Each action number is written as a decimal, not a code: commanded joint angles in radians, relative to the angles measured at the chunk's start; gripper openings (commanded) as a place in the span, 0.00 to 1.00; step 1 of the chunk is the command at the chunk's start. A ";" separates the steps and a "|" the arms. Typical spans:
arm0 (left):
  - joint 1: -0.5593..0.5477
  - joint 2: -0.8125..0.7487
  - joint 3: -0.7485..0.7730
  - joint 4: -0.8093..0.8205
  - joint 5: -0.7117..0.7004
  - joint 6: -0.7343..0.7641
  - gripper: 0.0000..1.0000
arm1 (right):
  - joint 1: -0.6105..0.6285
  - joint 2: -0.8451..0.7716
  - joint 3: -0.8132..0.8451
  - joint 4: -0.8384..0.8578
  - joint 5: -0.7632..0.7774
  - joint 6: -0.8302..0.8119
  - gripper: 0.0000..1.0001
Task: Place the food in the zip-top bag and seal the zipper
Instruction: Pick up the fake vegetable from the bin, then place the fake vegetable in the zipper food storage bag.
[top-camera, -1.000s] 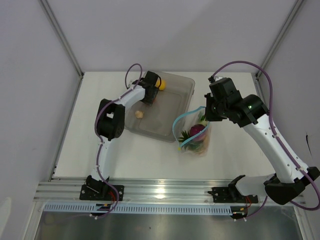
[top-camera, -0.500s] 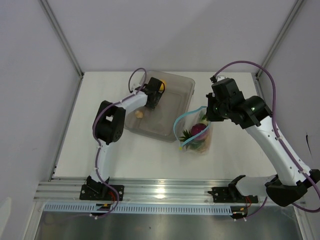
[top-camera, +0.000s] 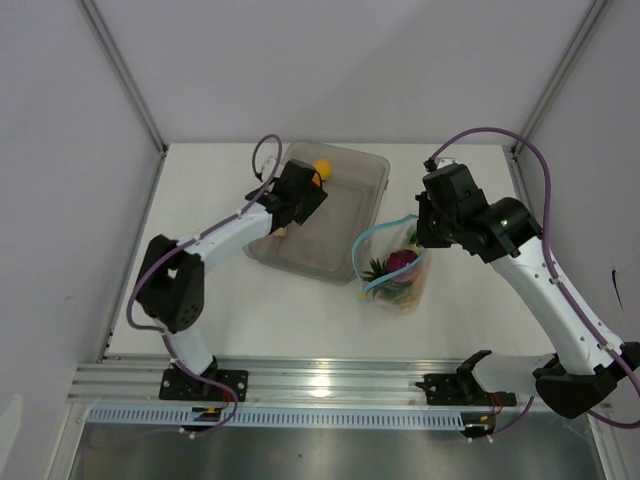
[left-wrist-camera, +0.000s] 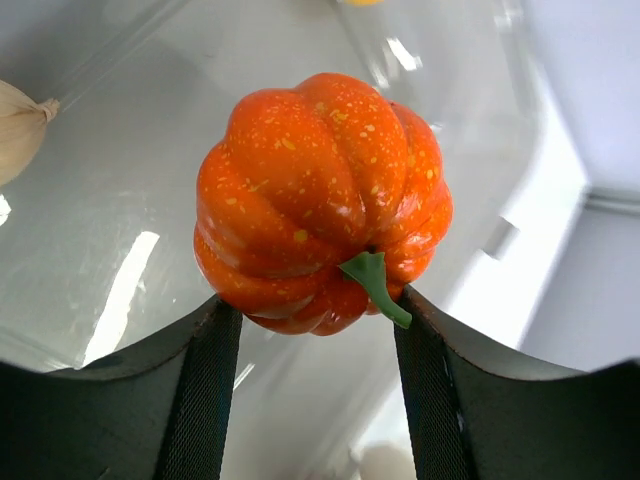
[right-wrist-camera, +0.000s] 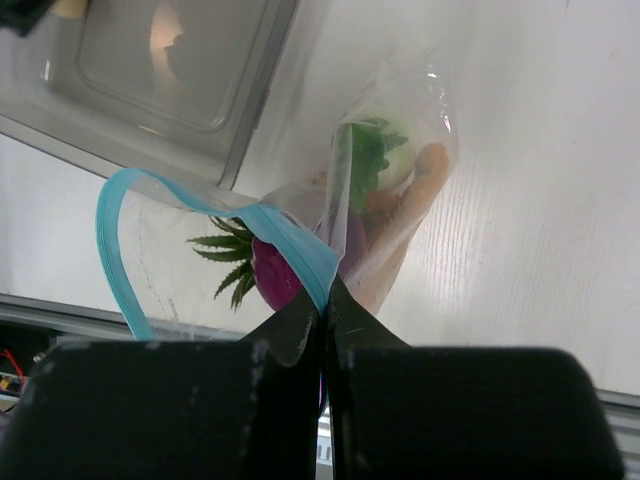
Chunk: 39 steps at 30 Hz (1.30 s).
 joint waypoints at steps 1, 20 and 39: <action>-0.004 -0.190 -0.088 0.074 0.048 0.136 0.01 | -0.004 -0.033 -0.022 0.052 0.031 0.013 0.00; -0.081 -0.641 -0.470 0.755 1.018 0.467 0.01 | -0.005 -0.029 0.001 0.090 -0.030 0.007 0.00; -0.272 -0.538 -0.336 0.258 0.918 0.644 0.01 | -0.005 -0.007 0.047 0.104 -0.062 0.016 0.00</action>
